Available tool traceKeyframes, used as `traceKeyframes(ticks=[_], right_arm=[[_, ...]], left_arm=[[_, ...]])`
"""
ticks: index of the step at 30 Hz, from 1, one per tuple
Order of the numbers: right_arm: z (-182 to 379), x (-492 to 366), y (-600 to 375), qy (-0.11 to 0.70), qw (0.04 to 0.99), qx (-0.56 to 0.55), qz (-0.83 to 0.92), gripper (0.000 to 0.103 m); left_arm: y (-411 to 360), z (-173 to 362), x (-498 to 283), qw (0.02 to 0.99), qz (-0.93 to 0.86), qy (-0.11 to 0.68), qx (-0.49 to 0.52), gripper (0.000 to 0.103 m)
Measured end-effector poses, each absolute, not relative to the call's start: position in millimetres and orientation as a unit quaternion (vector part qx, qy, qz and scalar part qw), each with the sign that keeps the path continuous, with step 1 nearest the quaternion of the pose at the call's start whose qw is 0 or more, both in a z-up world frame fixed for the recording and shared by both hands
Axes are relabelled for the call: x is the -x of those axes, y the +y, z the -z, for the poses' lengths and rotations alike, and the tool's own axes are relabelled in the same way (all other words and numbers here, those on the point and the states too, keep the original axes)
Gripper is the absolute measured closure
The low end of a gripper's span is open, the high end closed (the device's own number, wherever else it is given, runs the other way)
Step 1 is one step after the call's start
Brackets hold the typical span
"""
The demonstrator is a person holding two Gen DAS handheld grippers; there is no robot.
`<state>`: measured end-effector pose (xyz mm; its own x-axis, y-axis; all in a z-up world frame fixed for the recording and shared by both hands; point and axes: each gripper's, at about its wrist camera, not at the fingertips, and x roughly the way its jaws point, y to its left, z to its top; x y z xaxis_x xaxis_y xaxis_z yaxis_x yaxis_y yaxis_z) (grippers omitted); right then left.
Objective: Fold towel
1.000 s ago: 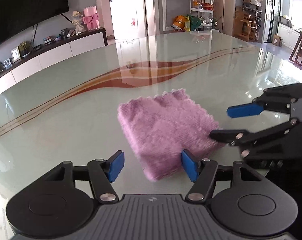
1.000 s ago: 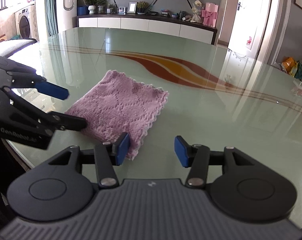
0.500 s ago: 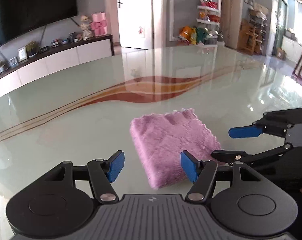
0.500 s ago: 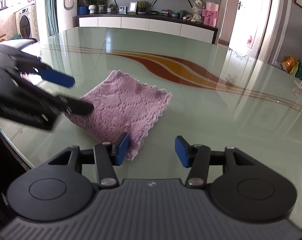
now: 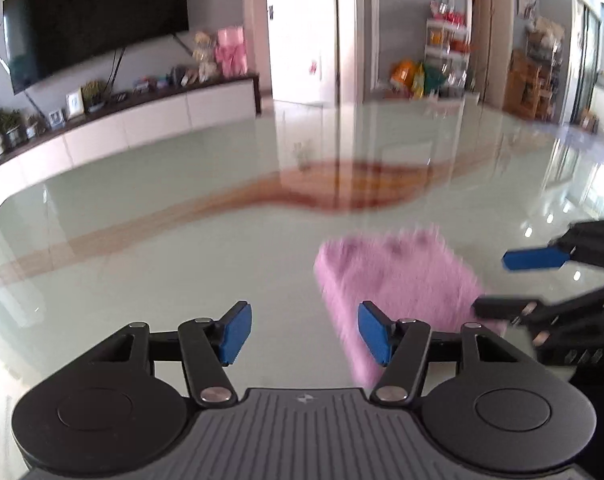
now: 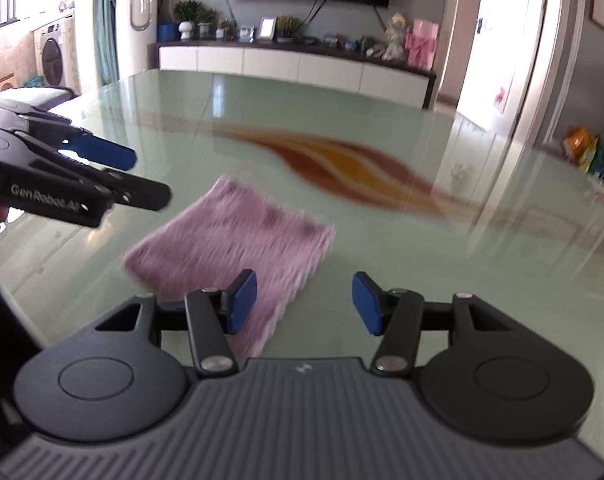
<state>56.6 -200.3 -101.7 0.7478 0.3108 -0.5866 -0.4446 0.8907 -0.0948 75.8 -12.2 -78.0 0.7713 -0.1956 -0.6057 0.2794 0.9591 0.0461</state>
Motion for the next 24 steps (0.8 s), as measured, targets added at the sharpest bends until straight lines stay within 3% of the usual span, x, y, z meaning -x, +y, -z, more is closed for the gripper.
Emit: traceKeyframes(ticks=[7, 11, 16, 24], right_arm=[[117, -108, -186, 0.308, 0.926, 0.120, -0.184, 0.051], [121, -115, -192, 0.318, 0.926, 0.112, -0.170, 0.048], [114, -112, -197, 0.303, 0.935, 0.100, -0.155, 0.049], [120, -117, -191, 0.312, 0.933, 0.111, -0.142, 0.049]], left_arm=[[-37, 98, -128, 0.929, 0.127, 0.325, -0.119, 0.040], [-19, 112, -139, 0.929, 0.116, 0.338, -0.099, 0.029], [-14, 106, -133, 0.933, 0.105, 0.330, -0.100, 0.035], [-6, 108, -136, 0.931, 0.094, 0.337, -0.104, 0.033]])
